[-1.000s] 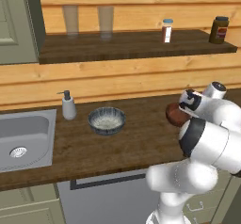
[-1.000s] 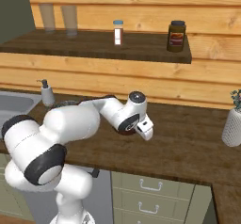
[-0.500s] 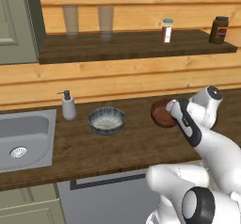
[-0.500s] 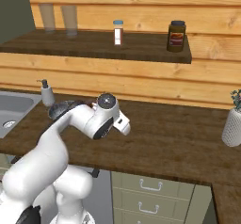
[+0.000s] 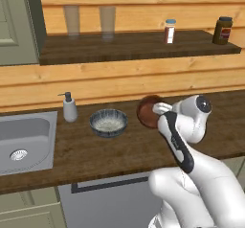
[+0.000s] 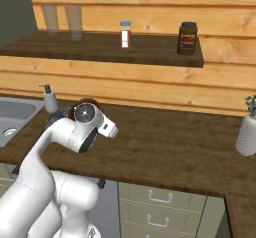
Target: Pick up the bowls on the counter and stack them on top of one another in the open cabinet. Place the smaller bowl on top of the larger bowl.
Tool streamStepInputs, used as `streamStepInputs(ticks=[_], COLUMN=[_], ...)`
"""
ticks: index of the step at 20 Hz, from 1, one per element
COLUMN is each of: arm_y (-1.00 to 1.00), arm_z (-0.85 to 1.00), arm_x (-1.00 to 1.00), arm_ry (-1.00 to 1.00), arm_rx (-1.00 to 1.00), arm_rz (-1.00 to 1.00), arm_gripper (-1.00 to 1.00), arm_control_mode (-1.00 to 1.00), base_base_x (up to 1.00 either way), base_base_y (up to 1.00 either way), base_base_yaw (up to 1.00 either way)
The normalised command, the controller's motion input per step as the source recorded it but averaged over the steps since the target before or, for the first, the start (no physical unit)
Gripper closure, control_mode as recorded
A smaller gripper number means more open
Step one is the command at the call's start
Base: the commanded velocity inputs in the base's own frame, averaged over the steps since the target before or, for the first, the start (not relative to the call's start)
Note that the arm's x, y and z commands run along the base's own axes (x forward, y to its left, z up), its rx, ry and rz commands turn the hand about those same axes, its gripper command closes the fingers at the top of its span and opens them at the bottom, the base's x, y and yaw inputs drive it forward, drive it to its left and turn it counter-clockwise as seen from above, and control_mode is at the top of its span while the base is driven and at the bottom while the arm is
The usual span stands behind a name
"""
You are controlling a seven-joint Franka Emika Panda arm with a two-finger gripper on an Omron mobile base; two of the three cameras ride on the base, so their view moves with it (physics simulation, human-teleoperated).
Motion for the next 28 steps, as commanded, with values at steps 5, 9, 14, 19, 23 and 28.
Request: streamStepInputs(ticks=[5,9,14,19,23,28], arm_y=[0.74,0.61,0.13,0.38,0.48,0.31], arm_z=[0.27,0.00,0.12,0.00,0.00,0.00], arm_x=[0.13,0.00,0.00,0.30,0.42,0.50], arm_ry=[0.26,0.12,0.00,0.10,0.18,0.17], arm_rx=[-0.13,-0.07,0.01,0.00,0.00,0.00], arm_rz=[0.00,0.01,0.09,0.01,0.00,0.00], arm_gripper=[1.00,1.00,1.00,1.00,1.00,1.00], arm_control_mode=[-1.00,-1.00,-1.00,-1.00,-1.00,-1.00], base_base_x=[0.00,0.00,0.00,0.00,0.00,0.00], base_base_y=[0.00,0.00,0.00,0.00,0.00,0.00], base_base_yaw=[0.00,0.00,0.00,0.00,0.00,0.00])
